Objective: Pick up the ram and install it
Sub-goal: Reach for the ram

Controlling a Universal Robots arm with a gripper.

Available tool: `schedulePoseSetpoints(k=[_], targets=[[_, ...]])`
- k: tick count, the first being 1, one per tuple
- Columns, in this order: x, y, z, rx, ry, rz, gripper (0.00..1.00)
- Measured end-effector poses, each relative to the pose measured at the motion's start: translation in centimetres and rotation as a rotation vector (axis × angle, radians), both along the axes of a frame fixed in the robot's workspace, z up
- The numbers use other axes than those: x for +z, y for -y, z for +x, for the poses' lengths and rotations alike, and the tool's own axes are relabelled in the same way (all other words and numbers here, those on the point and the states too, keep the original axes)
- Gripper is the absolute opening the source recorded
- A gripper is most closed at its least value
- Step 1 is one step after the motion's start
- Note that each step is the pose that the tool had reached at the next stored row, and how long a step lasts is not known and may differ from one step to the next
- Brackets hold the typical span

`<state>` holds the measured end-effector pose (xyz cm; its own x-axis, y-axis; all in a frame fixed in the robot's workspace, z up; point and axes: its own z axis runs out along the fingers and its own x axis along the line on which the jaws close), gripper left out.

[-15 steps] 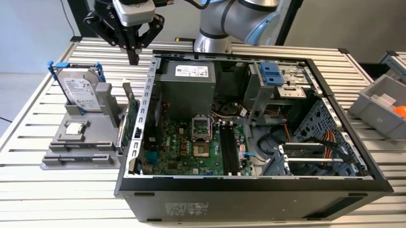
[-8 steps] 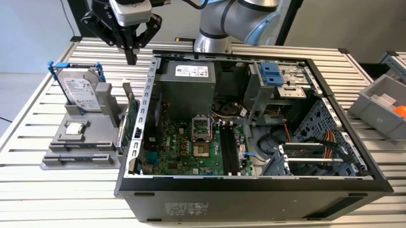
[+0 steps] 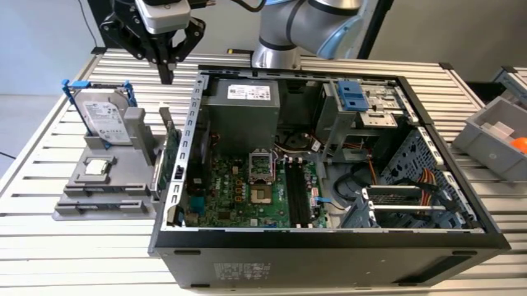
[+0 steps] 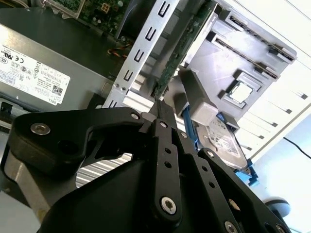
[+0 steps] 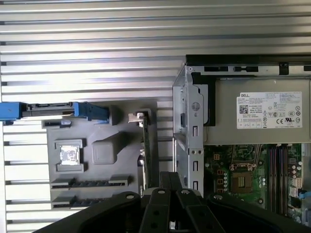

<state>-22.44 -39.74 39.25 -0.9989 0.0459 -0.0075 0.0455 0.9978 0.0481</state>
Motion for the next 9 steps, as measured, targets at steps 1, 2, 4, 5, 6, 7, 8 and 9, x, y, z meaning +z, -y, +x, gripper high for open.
schedulePoseSetpoints(k=[1,2,4,5,6,7,8,9], targets=[[0.0,0.0,-0.17,0.0,0.0,0.0001,0.0],[0.0,0.0,-0.38,0.0,0.0001,0.0,0.0],[0.0,0.0,-0.75,0.0,0.0001,0.0001,0.0],[0.0,0.0,-0.9,0.0,0.0,0.0,0.0],[0.0,0.0,-1.02,0.0,0.0001,0.0,0.0],[0.0,0.0,-1.15,0.0,0.0,0.0,0.0],[0.0,0.0,-1.27,0.0,0.0,0.0001,0.0],[0.0,0.0,-1.39,0.0,0.0001,0.0001,0.0]])
